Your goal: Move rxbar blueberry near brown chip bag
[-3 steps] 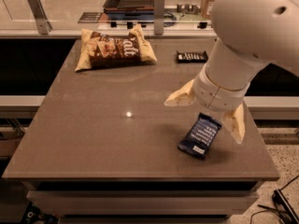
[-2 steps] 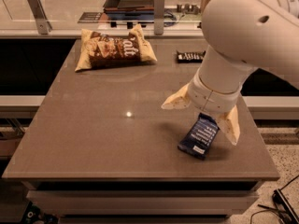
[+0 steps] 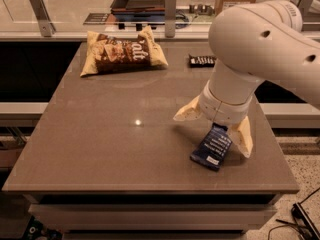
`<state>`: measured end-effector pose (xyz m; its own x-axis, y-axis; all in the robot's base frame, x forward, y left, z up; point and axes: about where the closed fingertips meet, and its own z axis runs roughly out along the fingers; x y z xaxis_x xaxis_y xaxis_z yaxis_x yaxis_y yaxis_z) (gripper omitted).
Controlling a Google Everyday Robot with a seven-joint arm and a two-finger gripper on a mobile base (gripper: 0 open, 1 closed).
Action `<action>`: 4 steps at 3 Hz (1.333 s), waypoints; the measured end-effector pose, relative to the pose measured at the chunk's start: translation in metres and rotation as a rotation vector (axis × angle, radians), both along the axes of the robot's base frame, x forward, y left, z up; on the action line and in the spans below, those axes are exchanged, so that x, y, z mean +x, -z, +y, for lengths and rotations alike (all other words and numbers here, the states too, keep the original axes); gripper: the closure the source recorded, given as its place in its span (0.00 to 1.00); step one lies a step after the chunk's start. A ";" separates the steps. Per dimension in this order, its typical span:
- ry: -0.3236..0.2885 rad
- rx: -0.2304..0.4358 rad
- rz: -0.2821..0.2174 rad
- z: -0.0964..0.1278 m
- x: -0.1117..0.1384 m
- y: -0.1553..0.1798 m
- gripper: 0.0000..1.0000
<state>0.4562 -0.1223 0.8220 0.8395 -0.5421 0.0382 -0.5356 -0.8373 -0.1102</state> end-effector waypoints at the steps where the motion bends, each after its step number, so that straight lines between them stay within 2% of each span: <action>1: 0.056 0.008 0.014 -0.012 -0.001 0.009 0.18; 4: 0.056 0.007 0.013 -0.011 -0.001 -0.002 0.88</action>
Offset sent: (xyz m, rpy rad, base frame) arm -0.0008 -0.0100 -0.0080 0.0072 0.0123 -0.0490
